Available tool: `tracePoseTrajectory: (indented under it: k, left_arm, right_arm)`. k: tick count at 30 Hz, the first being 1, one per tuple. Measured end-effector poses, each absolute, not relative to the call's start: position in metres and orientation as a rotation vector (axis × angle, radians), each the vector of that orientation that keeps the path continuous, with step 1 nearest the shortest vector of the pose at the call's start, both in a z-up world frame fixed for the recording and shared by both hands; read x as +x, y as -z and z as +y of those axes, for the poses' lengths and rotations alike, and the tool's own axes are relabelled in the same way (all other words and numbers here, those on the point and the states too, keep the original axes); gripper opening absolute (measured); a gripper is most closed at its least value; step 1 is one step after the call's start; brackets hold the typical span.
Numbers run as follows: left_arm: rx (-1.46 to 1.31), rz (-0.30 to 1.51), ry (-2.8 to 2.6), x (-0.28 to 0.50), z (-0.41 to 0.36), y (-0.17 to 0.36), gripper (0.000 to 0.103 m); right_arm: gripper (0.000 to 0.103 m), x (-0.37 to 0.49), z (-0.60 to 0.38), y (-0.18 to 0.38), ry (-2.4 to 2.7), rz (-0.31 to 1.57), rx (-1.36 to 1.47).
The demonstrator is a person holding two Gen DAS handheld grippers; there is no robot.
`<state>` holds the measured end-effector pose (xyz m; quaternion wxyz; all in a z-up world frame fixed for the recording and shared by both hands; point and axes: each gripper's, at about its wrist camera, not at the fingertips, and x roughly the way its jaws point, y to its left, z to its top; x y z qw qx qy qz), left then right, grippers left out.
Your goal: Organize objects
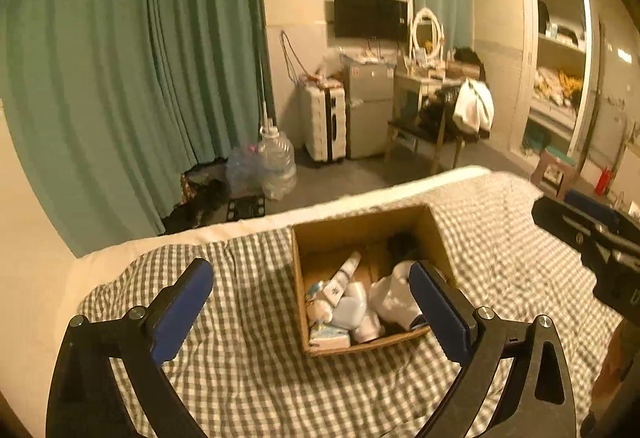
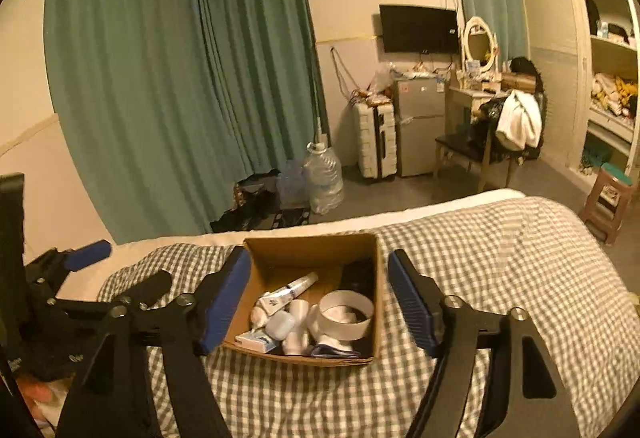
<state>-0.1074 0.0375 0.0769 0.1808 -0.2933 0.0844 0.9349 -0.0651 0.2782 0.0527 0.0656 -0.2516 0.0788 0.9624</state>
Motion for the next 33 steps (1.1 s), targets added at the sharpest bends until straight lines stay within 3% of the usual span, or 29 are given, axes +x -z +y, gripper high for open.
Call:
tracePoseTrajectory:
  k: [11,25,33]
  left_arm:
    - [-0.690,0.082,-2.658,-0.098,0.045,-0.052,0.103]
    - [-0.665,0.090,-2.800,-0.103,0.034,0.023,0.103]
    - [-0.678,0.200,-2.829,-0.094,0.038,0.042,0.103]
  right_arm:
    - [0.097,-0.041,0.298,-0.041,-2.906,0.168,-0.536]
    - [0.099,-0.050,0.300,0.044,-2.821,0.026,-0.498]
    - [0.099,-0.056,0.306,0.060,-2.831,0.065,-0.545]
